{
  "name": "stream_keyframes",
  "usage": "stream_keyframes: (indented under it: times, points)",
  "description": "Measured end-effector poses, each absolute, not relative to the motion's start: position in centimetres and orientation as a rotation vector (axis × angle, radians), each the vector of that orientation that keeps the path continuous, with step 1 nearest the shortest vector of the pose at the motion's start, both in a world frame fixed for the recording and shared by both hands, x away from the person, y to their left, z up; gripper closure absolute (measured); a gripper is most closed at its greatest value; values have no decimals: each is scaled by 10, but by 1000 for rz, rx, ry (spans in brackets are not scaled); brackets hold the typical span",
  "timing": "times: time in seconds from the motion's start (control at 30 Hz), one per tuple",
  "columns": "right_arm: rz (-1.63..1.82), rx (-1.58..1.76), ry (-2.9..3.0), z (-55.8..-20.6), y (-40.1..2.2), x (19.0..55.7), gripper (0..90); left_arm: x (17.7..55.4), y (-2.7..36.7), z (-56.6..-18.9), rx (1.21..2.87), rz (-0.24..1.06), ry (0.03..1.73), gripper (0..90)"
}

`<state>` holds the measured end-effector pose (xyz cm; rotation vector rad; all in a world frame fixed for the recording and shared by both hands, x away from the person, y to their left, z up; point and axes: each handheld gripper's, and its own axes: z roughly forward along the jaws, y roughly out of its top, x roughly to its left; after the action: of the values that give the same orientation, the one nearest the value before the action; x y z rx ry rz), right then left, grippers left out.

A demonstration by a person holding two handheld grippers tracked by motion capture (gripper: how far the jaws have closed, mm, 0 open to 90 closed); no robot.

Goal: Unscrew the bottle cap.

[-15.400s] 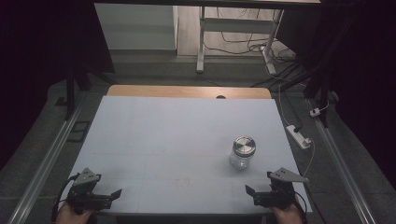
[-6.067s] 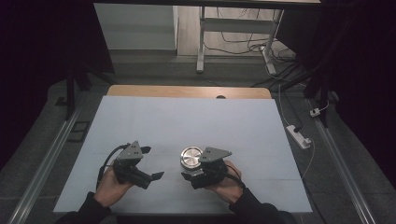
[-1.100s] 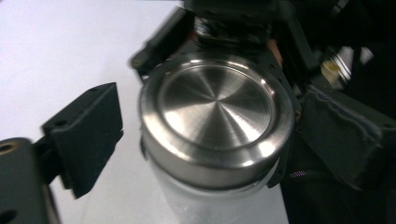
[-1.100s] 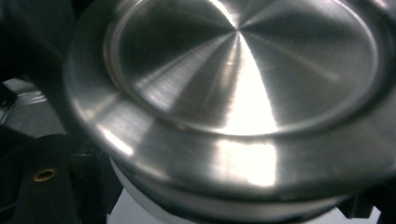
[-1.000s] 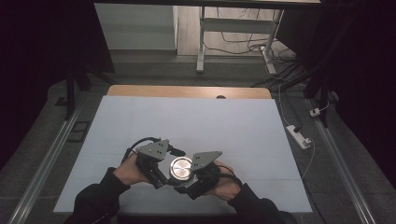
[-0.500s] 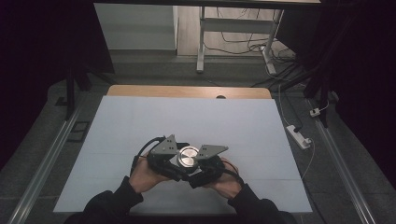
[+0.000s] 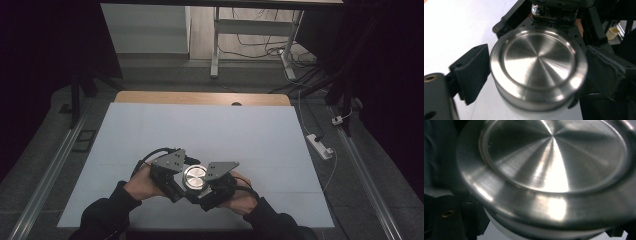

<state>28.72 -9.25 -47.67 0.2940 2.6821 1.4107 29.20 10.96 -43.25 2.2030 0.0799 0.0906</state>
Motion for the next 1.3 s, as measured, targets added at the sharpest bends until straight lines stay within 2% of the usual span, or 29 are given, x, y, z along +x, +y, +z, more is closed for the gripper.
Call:
stream_keyframes:
  times: [0.07, 0.13, 0.5, 1.3]
  points:
    - [1404, 265, 2678, -476, -91, 285, 152, 291, 107, -435, 2203, 90, 68, 184]
    - [1398, 262, 2674, -476, -92, 285, 152, 290, 106, -435, 2194, 110, 88, 190]
    - [1378, 406, 2605, -476, -97, 292, 152, 288, 99, -431, 2130, 208, 309, 195]
    - [1383, 440, 2599, -477, -100, 295, 152, 291, 119, -413, 2079, 234, 348, 195]
